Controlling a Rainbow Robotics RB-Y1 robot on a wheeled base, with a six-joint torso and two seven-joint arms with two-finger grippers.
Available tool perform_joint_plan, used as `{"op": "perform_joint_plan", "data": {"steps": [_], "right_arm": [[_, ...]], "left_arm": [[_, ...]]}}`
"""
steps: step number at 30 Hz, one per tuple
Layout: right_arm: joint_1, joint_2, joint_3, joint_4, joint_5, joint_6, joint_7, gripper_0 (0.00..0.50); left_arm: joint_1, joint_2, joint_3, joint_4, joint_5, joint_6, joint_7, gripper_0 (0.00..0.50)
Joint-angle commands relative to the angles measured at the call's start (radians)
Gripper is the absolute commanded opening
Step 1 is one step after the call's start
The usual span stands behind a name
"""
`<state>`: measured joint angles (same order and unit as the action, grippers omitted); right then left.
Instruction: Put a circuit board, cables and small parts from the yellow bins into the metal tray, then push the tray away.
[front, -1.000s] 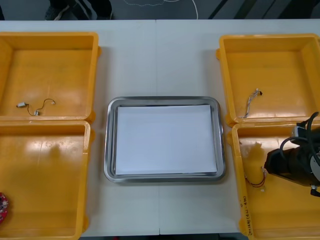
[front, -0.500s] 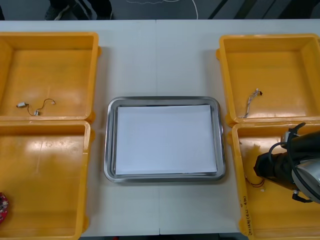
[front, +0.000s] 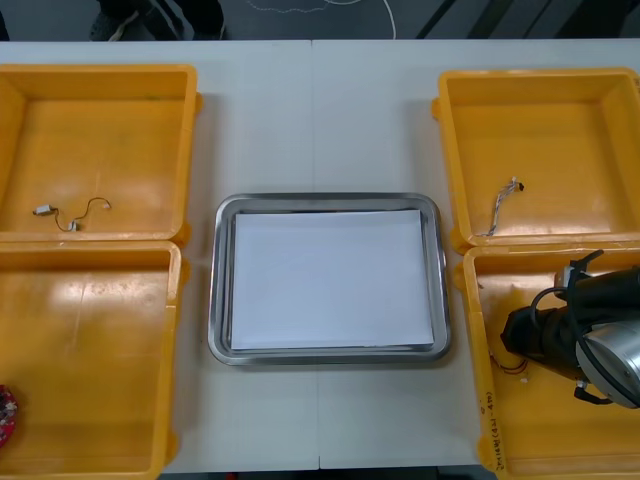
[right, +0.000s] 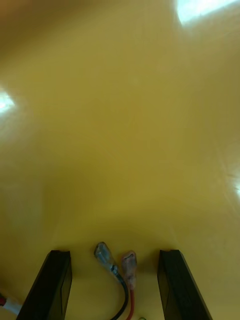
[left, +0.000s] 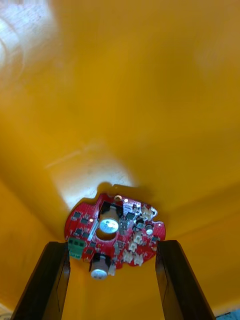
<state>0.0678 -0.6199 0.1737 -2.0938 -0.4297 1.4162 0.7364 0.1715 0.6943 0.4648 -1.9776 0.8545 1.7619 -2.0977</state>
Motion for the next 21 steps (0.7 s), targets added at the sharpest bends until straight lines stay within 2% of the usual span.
{"op": "perform_joint_plan", "data": {"steps": [1, 2, 3, 4, 5, 7, 10, 15, 21], "right_arm": [[0.02, 0.009, 0.007, 0.023, -0.007, -0.013, -0.038, 0.5], [0.02, 0.009, 0.009, 0.023, -0.009, -0.013, -0.041, 0.385], [0.02, 0.009, 0.007, 0.023, -0.009, -0.013, -0.043, 0.32], [0.02, 0.006, 0.007, 0.023, -0.011, -0.013, -0.045, 0.218], [0.018, 0.005, 0.007, 0.023, -0.012, -0.01, -0.048, 0.074], [0.018, -0.001, 0.007, 0.023, -0.015, -0.005, -0.051, 0.0], [0.02, -0.012, 0.006, 0.023, -0.018, 0.001, -0.052, 0.0], [0.02, -0.037, -0.01, 0.023, -0.037, 0.012, -0.043, 0.0], [0.02, -0.107, -0.082, 0.008, -0.15, 0.053, -0.018, 0.0]], "left_arm": [[0.039, -0.007, 0.0, -0.006, -0.031, -0.015, -0.15, 0.5], [0.039, -0.007, -0.003, -0.004, -0.037, -0.016, -0.148, 0.5], [0.039, -0.007, -0.008, -0.003, -0.04, -0.016, -0.146, 0.5], [0.039, -0.007, -0.014, 0.0, -0.046, -0.019, -0.143, 0.5], [0.039, -0.007, -0.021, 0.003, -0.058, -0.024, -0.14, 0.5], [0.034, -0.007, -0.034, 0.006, -0.084, -0.025, -0.137, 0.5], [0.028, -0.007, -0.051, 0.013, -0.106, -0.025, -0.131, 0.5], [0.008, -0.007, -0.077, 0.062, -0.1, -0.044, -0.131, 0.5], [-0.004, -0.009, -0.109, 0.106, -0.098, -0.091, -0.133, 0.5]]}}
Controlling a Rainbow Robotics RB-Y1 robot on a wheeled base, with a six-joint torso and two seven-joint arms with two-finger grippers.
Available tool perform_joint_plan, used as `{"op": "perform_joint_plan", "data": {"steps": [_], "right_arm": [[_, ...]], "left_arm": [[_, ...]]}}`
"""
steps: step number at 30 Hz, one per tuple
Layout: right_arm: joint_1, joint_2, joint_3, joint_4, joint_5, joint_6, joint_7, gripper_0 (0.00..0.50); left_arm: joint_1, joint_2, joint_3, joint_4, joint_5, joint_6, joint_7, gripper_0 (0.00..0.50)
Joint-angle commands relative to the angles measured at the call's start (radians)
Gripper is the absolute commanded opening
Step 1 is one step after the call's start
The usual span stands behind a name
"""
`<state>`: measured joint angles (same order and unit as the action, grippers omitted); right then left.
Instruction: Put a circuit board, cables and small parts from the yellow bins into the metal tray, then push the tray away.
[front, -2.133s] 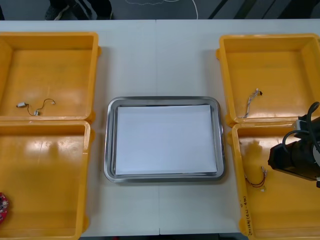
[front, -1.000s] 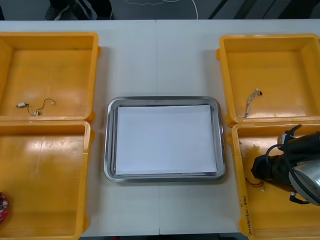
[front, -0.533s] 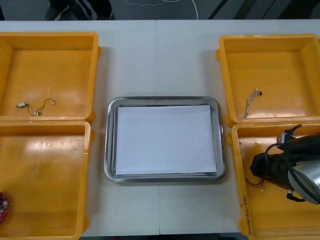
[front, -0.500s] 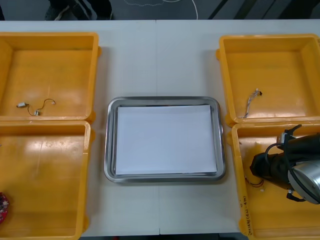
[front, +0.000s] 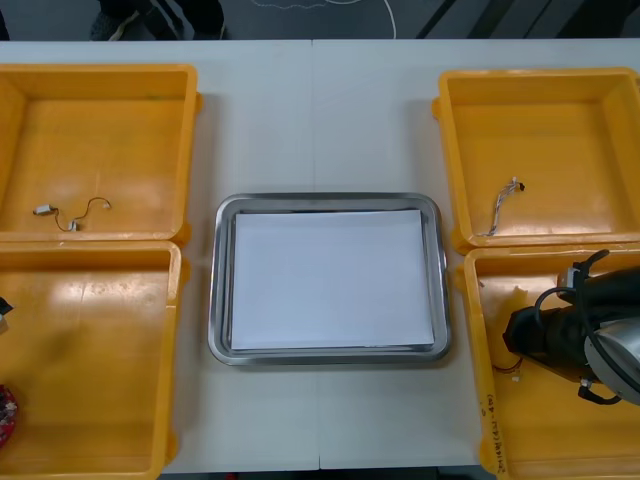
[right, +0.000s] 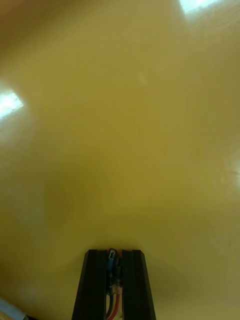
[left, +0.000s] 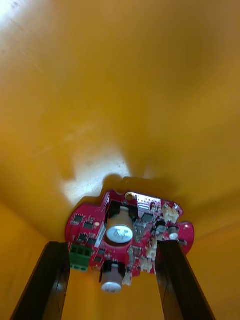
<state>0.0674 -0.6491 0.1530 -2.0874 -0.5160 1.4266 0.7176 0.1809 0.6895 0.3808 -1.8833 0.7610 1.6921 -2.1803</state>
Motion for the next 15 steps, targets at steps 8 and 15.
{"op": "perform_joint_plan", "data": {"steps": [8, 15], "right_arm": [[0.02, -0.156, -0.181, -0.056, -0.205, 0.15, 0.023, 0.0], [0.02, -0.165, -0.234, -0.059, -0.214, 0.173, 0.057, 0.0]], "left_arm": [[-0.017, -0.03, -0.026, 0.012, -0.015, -0.026, -0.05, 0.5], [-0.017, -0.044, -0.025, 0.013, -0.026, -0.029, -0.052, 0.5]]}}
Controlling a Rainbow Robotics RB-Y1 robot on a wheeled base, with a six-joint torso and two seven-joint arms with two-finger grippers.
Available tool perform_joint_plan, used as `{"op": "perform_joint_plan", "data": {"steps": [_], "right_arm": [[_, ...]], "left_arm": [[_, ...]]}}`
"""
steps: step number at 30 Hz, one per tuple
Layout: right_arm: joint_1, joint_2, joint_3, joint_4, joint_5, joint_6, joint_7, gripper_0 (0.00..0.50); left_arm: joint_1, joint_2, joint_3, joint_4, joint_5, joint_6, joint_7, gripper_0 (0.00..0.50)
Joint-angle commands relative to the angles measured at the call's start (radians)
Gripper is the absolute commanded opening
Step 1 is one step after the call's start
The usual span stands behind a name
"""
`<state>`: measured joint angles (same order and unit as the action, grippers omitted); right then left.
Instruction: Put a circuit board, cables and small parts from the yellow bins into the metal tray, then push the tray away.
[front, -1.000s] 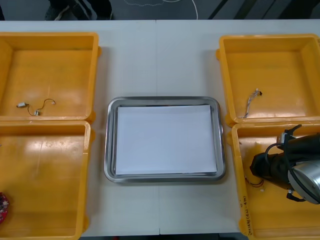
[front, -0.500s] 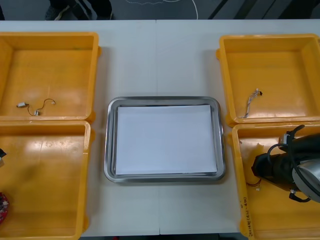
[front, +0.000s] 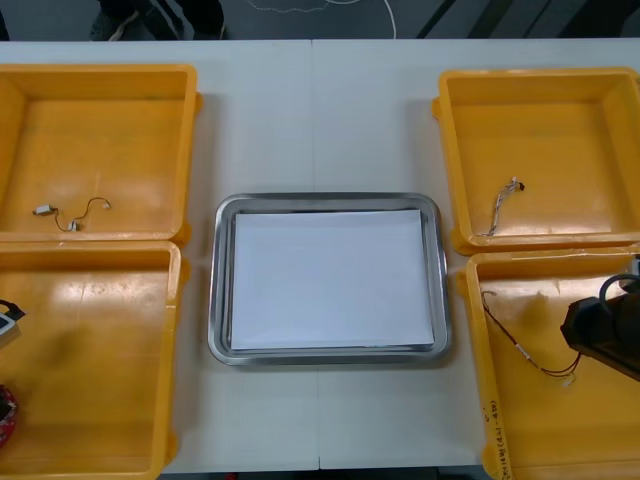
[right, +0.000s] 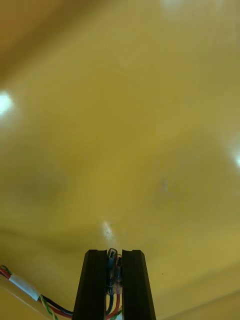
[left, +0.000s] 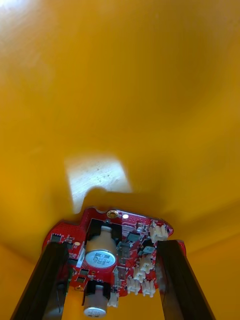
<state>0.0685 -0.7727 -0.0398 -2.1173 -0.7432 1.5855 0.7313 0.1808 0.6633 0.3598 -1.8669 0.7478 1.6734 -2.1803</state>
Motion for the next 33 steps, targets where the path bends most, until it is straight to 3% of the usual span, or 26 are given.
{"op": "perform_joint_plan", "data": {"steps": [1, 12, 31, 32, 33], "right_arm": [[0.019, -0.045, -0.043, -0.029, 0.027, 0.018, 0.049, 0.0], [0.062, -0.099, -0.041, -0.019, 0.085, 0.005, 0.112, 0.0], [0.136, -0.108, -0.017, 0.077, 0.11, -0.211, 0.189, 0.0], [0.137, -0.108, -0.012, 0.077, 0.119, -0.216, 0.191, 0.113], [0.136, -0.106, -0.006, 0.077, 0.122, -0.216, 0.191, 0.177]], "left_arm": [[-0.017, -0.018, -0.004, -0.003, -0.013, -0.011, -0.052, 0.5], [-0.017, -0.018, 0.013, 0.015, 0.01, -0.032, -0.062, 0.5], [-0.018, -0.001, 0.065, 0.015, 0.084, -0.004, -0.064, 0.5], [-0.018, -0.002, 0.071, 0.015, 0.087, -0.001, -0.065, 0.5], [-0.018, -0.001, 0.073, 0.015, 0.091, 0.002, -0.065, 0.5]]}}
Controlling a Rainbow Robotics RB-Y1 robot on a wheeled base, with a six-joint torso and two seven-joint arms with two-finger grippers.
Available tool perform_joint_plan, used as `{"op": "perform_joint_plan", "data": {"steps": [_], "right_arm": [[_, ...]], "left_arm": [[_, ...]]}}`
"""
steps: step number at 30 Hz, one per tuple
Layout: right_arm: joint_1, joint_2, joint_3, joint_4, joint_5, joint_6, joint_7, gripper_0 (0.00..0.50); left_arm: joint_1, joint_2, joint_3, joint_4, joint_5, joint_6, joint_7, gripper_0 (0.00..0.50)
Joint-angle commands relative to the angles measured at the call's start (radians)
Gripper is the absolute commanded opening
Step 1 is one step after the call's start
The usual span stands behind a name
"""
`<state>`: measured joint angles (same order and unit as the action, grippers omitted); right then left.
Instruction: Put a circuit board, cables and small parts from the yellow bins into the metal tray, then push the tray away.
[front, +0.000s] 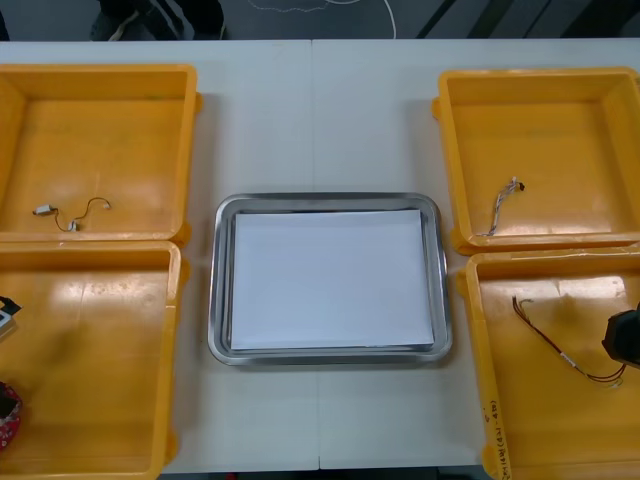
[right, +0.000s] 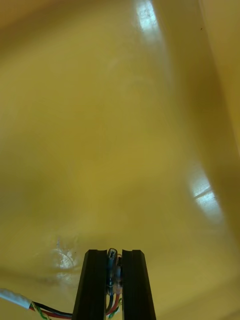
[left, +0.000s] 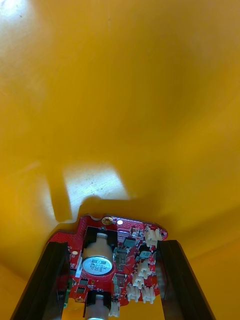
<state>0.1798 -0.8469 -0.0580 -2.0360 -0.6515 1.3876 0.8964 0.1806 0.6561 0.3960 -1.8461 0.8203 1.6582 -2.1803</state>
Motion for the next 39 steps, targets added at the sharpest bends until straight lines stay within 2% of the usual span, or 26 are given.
{"op": "perform_joint_plan", "data": {"steps": [1, 2, 3, 4, 5, 11, 16, 21, 25, 28, 32, 39], "right_arm": [[0.024, -0.034, 0.012, -0.004, 0.03, -0.019, 0.027, 0.23], [0.026, -0.034, 0.012, -0.004, 0.03, -0.018, 0.03, 0.23], [0.026, -0.034, 0.012, -0.004, 0.03, -0.019, 0.033, 0.398], [0.026, -0.034, 0.012, -0.004, 0.029, -0.018, 0.038, 0.464], [0.026, -0.034, 0.012, -0.004, 0.03, -0.018, 0.041, 0.5], [0.026, -0.037, 0.01, -0.018, 0.016, -0.016, 0.067, 0.5], [0.032, -0.06, 0.01, -0.121, 0.023, 0.021, 0.096, 0.5], [0.032, -0.084, -0.003, -0.265, 0.038, 0.126, 0.248, 0.5], [0.038, -0.103, -0.006, -0.329, 0.036, 0.136, 0.365, 0.5], [0.047, -0.115, -0.006, -0.343, 0.009, 0.114, 0.457, 0.5], [0.069, -0.127, -0.006, -0.339, -0.023, 0.067, 0.518, 0.5], [0.135, -0.159, -0.003, -0.268, -0.073, -0.122, 0.662, 0.5]], "left_arm": [[-0.018, 0.008, 0.037, -0.005, 0.02, 0.018, -0.065, 0.5], [-0.016, 0.01, 0.037, -0.005, 0.02, 0.018, -0.065, 0.5], [-0.018, 0.01, 0.038, -0.005, 0.019, 0.018, -0.065, 0.5], [-0.018, 0.01, 0.038, -0.005, 0.017, 0.018, -0.067, 0.5], [-0.016, 0.01, 0.04, -0.005, 0.016, 0.018, -0.067, 0.5], [-0.018, 0.01, 0.052, -0.004, 0.01, 0.018, -0.069, 0.5], [-0.018, 0.01, 0.066, -0.004, 0.008, 0.017, -0.069, 0.5], [-0.018, 0.008, 0.063, 0.005, 0.002, 0.0, -0.069, 0.5], [-0.018, 0.008, 0.057, 0.022, 0.002, -0.015, -0.07, 0.5], [-0.018, 0.008, 0.054, 0.025, 0.002, -0.018, -0.072, 0.5], [-0.018, 0.01, 0.044, 0.025, -0.001, -0.024, -0.072, 0.5], [-0.018, 0.008, 0.024, 0.025, -0.01, -0.029, -0.069, 0.5]]}}
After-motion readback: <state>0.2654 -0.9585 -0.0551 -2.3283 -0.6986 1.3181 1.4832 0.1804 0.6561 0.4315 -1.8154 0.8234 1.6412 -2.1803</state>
